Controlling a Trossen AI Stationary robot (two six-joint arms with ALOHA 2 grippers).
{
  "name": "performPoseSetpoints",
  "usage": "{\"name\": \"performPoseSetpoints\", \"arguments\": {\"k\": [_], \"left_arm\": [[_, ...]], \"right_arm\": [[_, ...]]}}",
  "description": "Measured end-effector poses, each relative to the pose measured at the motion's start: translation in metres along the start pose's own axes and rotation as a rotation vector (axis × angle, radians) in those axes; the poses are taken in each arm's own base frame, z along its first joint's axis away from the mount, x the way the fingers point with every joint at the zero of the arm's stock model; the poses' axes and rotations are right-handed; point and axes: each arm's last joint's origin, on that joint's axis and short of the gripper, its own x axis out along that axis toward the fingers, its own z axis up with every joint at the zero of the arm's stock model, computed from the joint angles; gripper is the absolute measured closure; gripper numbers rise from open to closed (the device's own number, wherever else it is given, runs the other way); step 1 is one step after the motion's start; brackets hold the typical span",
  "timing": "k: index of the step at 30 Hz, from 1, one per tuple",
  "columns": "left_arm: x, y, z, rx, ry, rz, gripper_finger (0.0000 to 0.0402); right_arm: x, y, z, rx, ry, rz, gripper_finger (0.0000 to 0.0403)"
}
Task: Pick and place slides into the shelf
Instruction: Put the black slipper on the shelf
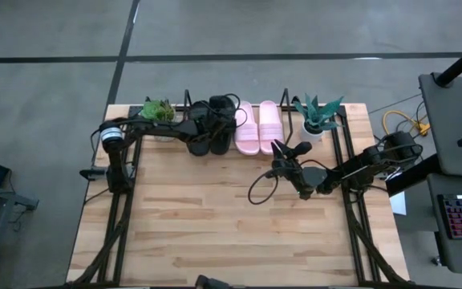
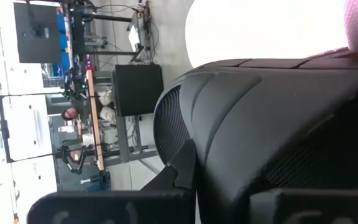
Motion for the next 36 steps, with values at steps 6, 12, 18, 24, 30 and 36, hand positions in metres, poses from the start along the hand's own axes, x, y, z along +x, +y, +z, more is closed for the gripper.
{"name": "performPoseSetpoints", "arguments": {"k": [6, 12, 18, 24, 30, 36], "left_arm": [[0.008, -0.009, 0.002, 0.021, 0.023, -0.012, 0.0401], [0.020, -0.016, 0.009, 0.067, 0.097, -0.002, 0.0401], [0.027, -0.012, 0.017, 0.102, 0.139, -0.030, 0.0401], [0.025, -0.005, 0.018, 0.047, 0.115, -0.097, 0.0396], [0.022, -0.001, 0.016, 0.019, 0.087, -0.154, 0.0329], [0.021, -0.002, 0.015, -0.009, 0.087, -0.167, 0.0225]], "right_arm": [[0.000, 0.000, 0.000, 0.001, 0.000, 0.000, 0.0339], [0.000, 0.000, 0.001, 0.003, -0.001, 0.000, 0.0339], [0.000, 0.000, 0.001, 0.003, -0.001, 0.000, 0.0339], [0.000, 0.000, 0.001, 0.003, -0.001, 0.000, 0.0339], [0.000, 0.000, 0.001, 0.003, -0.001, 0.000, 0.0339], [0.000, 0.000, 0.001, 0.011, -0.001, 0.000, 0.0339]]}}
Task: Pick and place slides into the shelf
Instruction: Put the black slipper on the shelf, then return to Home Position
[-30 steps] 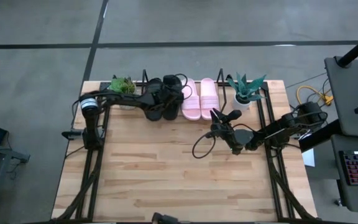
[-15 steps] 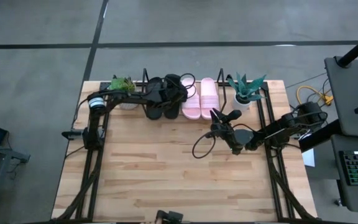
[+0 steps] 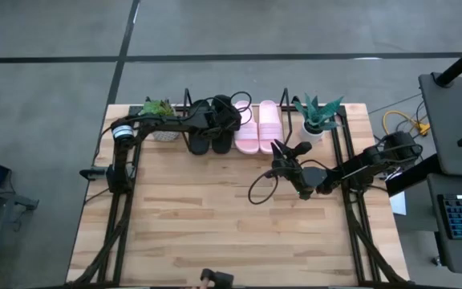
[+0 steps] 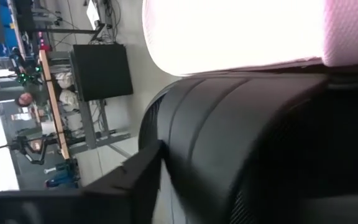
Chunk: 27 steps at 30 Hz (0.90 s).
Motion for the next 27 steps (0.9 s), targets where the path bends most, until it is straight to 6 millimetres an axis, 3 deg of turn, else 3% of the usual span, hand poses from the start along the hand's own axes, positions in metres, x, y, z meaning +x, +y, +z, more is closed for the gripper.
{"name": "performPoseSetpoints", "arguments": {"k": [5, 9, 16, 23, 27], "left_arm": [[-0.004, 0.003, -0.001, -0.052, -0.004, -0.001, 0.0143], [-0.013, 0.007, -0.001, -0.075, -0.078, -0.068, 0.0108], [-0.040, 0.017, -0.007, -0.171, -0.226, -0.291, 0.0102], [-0.079, 0.046, -0.021, -0.244, -0.323, -0.288, 0.0102], [-0.113, 0.065, -0.032, -0.358, -0.566, -0.411, 0.0103]], "right_arm": [[0.000, 0.000, 0.000, 0.000, 0.000, 0.000, 0.0339], [0.000, 0.000, 0.000, 0.000, 0.000, 0.000, 0.0339], [0.000, 0.000, 0.000, 0.000, 0.000, 0.000, 0.0339], [0.000, 0.000, 0.000, -0.001, 0.000, 0.000, 0.0339], [0.000, 0.000, 0.000, -0.001, 0.000, 0.000, 0.0339]]}}
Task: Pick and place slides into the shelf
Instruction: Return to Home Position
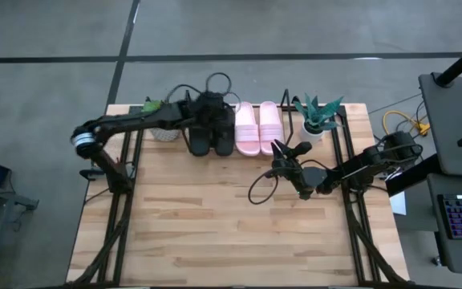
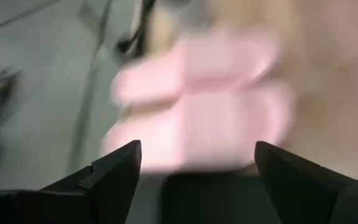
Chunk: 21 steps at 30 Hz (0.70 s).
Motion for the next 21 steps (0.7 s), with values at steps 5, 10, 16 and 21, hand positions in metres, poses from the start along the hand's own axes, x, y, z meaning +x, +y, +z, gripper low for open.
{"name": "performPoseSetpoints", "arguments": {"k": [5, 10, 16, 21], "left_arm": [[-0.042, -0.017, 0.005, -0.083, -0.224, -0.234, 0.0145], [-0.071, -0.037, -0.001, -0.116, -0.309, -0.220, 0.0236], [-0.094, -0.064, -0.023, -0.148, -0.343, -0.077, 0.0359], [-0.115, -0.082, -0.049, -0.179, -0.407, 0.046, 0.0391]], "right_arm": [[0.000, 0.000, 0.001, -0.005, 0.000, -0.001, 0.0339], [0.000, 0.000, 0.001, -0.012, -0.001, -0.001, 0.0339], [0.001, -0.001, 0.002, -0.031, 0.001, -0.004, 0.0340], [0.001, -0.001, 0.004, 0.061, -0.006, 0.001, 0.0340]]}}
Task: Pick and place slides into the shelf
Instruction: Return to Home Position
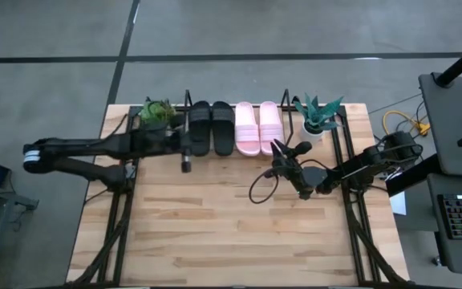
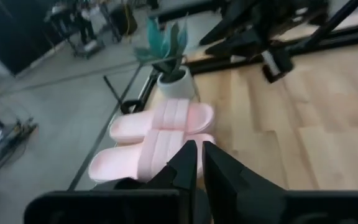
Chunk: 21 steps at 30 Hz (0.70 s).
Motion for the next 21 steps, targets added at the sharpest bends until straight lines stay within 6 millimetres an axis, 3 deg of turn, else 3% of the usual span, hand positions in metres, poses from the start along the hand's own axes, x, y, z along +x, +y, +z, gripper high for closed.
{"name": "performPoseSetpoints", "arguments": {"k": [4, 7, 11, 14, 16, 21], "left_arm": [[-0.024, -0.007, -0.013, -0.003, -0.083, 0.003, 0.0389], [-0.042, -0.007, -0.024, -0.011, -0.116, 0.053, 0.0389], [-0.059, -0.007, -0.036, -0.027, -0.157, 0.085, 0.0389], [-0.068, -0.007, -0.042, -0.034, -0.184, 0.096, 0.0389], [-0.071, -0.008, -0.047, -0.036, -0.189, 0.106, 0.0389], [-0.074, -0.010, -0.061, -0.027, -0.171, 0.120, 0.0389]], "right_arm": [[0.000, 0.001, 0.004, 0.074, -0.072, 0.071, 0.0340], [-0.001, 0.005, 0.007, 0.136, -0.180, 0.218, 0.0346], [0.000, 0.005, 0.011, 0.264, -0.293, 0.614, 0.0365], [0.010, -0.004, 0.017, 0.386, -0.298, 0.953, 0.0381], [0.017, -0.012, 0.019, 0.453, -0.273, 1.077, 0.0391], [0.023, -0.047, 0.026, 0.516, -0.313, 1.002, 0.0394]]}}
